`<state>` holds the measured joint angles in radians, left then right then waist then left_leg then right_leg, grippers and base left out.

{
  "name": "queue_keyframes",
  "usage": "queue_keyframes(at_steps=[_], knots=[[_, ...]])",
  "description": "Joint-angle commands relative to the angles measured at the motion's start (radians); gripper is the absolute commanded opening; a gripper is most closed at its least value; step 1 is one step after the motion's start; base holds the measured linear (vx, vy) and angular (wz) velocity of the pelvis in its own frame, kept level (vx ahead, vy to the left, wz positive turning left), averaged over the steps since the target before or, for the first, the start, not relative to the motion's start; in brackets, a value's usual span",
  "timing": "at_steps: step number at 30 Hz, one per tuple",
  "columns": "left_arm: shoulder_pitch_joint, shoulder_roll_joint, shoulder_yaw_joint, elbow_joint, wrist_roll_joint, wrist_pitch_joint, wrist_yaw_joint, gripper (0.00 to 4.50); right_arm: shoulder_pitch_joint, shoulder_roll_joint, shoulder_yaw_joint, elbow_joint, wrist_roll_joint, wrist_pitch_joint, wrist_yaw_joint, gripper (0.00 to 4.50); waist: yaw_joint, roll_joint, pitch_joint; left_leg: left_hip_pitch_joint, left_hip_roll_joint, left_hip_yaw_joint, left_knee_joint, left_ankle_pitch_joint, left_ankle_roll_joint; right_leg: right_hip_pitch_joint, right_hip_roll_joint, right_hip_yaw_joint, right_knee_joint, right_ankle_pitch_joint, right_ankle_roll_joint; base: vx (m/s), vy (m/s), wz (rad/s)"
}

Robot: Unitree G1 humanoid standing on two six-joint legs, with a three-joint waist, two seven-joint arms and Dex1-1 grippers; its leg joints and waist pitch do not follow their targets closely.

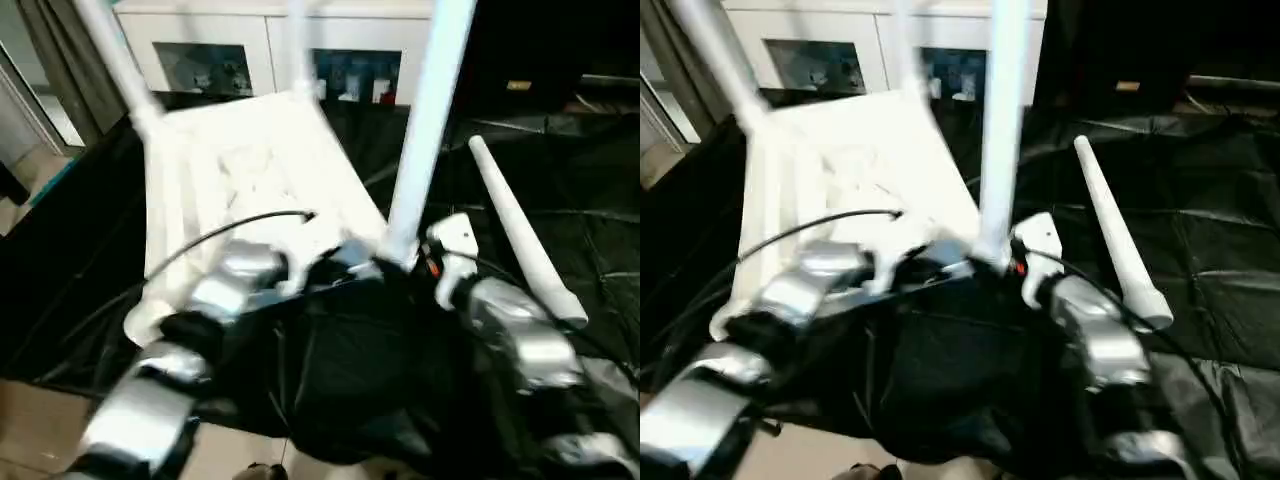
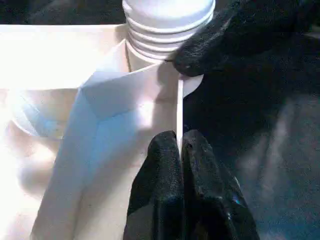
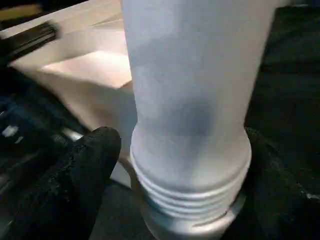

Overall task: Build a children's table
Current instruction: Rotate leg to tighten

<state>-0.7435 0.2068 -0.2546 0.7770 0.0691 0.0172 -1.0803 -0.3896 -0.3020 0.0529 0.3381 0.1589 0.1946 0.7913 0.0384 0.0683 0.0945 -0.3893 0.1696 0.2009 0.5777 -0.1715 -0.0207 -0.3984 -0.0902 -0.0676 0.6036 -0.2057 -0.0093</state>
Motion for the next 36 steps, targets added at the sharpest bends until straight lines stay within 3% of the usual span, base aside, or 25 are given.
queue_keyframes(at_steps=[1,4,7,9,10,14,19,23,24,28,30,32,36], knots=[[0.036,0.008,-0.037,-0.039,-0.05,-0.025,-0.122,0.0,0.025,-0.034,0.088,-0.067,0.031,0.025,0.165,3.93,0.006,-0.024,-0.077,0.009,0.062,-0.028,-0.05,-0.087,0.166,0.053,-0.067,0.046,-0.062,-0.027,-0.278,0.0,0.0,0.0],[0.051,0.047,-0.036,-0.067,-0.066,-0.021,-0.201,0.0,0.039,-0.094,0.099,-0.104,0.054,0.042,0.251,3.93,0.014,-0.021,-0.081,0.01,0.066,-0.027,-0.044,-0.049,0.203,0.052,-0.067,0.045,-0.05,0.061,-0.303,0.0,0.0,0.0],[0.058,0.089,-0.038,-0.086,-0.078,-0.012,-0.28,0.0,0.044,-0.145,0.106,-0.125,0.07,0.058,0.323,3.93,0.019,-0.018,-0.082,0.011,0.069,-0.028,-0.04,-0.035,0.214,0.047,-0.066,0.043,-0.044,0.082,-0.316,0.0,0.0,0.0],[0.058,0.1,-0.036,-0.087,-0.081,-0.009,-0.298,0.0,0.043,-0.156,0.107,-0.127,0.069,0.062,0.339,3.93,0.022,-0.018,-0.078,0.011,0.07,-0.027,-0.041,-0.077,0.193,0.044,-0.068,0.043,-0.049,0.02,-0.317,0.0,0.0,0.0],[0.056,0.105,-0.034,-0.083,-0.078,-0.016,-0.297,0.0,0.041,-0.162,0.111,-0.124,0.065,0.061,0.347,3.93,0.022,-0.019,-0.074,0.014,0.071,-0.027,-0.047,-0.128,0.16,0.043,-0.068,0.044,-0.056,-0.051,-0.31,0.0,0.0,0.0],[0.052,0.113,-0.031,-0.081,-0.077,-0.02,-0.296,0.0,0.031,-0.161,0.122,-0.115,0.061,0.068,0.353,3.6,0.022,-0.022,-0.071,0.015,0.07,-0.028,-0.052,-0.176,0.111,0.044,-0.071,0.049,-0.063,-0.13,-0.291,0.0,0.0,0.0],[0.053,0.099,-0.024,-0.086,-0.077,-0.008,-0.269,0.0,0.047,-0.143,0.145,-0.128,0.053,0.082,0.326,3.19,0.022,-0.025,-0.077,0.011,0.066,-0.027,-0.046,-0.121,0.125,0.046,-0.07,0.049,-0.054,-0.056,-0.291,0.0,0.0,0.0],[0.043,0.072,-0.015,-0.065,-0.056,0.004,-0.183,0.0,0.045,-0.097,0.134,-0.088,0.015,0.067,0.219,2.85,0.021,-0.025,-0.076,0.01,0.065,-0.027,-0.045,-0.122,0.129,0.045,-0.07,0.047,-0.057,-0.07,-0.29,0.0,0.0,0.0],[0.022,0.029,0.006,-0.03,-0.045,0.024,-0.069,0.0,0.04,-0.039,0.116,-0.039,-0.022,0.064,0.084,2.82,0.016,-0.022,-0.073,0.012,0.065,-0.028,-0.048,-0.143,0.11,0.04,-0.071,0.047,-0.062,-0.109,-0.286,0.0,0.0,0.0],[-0.008,-0.031,0.031,0.009,-0.038,0.05,0.063,0.0,0.016,0.053,0.067,0.03,-0.04,0.086,-0.119,2.75,-0.002,-0.029,-0.063,0.015,0.058,-0.033,-0.058,-0.241,0.053,0.044,-0.072,0.047,-0.082,-0.287,-0.238,0.0,0.0,0.0],[-0.032,-0.074,0.043,0.035,-0.032,0.068,0.152,0.0,-0.001,0.115,0.03,0.072,-0.038,0.103,-0.243,2.74,-0.009,-0.026,-0.058,0.027,0.056,-0.033,-0.06,-0.291,0.03,0.032,-0.071,0.05,-0.095,-0.383,-0.215,0.0,0.0,0.0],[-0.056,-0.11,0.057,0.06,-0.031,0.087,0.233,0.0,-0.012,0.16,0.005,0.101,-0.038,0.111,-0.328,2.74,-0.01,-0.025,-0.06,0.025,0.058,-0.036,-0.062,-0.286,0.017,0.035,-0.073,0.05,-0.095,-0.393,-0.205,0.0,0.0,0.0],[-0.089,-0.181,0.075,0.107,-0.025,0.097,0.359,0.0,-0.051,0.245,-0.016,0.176,-0.06,0.069,-0.443,2.74,-0.01,-0.023,-0.061,0.025,0.054,-0.034,-0.064,-0.284,0.026,0.035,-0.07,0.051,-0.096,-0.34,-0.205,0.0,0.0,0.0]])
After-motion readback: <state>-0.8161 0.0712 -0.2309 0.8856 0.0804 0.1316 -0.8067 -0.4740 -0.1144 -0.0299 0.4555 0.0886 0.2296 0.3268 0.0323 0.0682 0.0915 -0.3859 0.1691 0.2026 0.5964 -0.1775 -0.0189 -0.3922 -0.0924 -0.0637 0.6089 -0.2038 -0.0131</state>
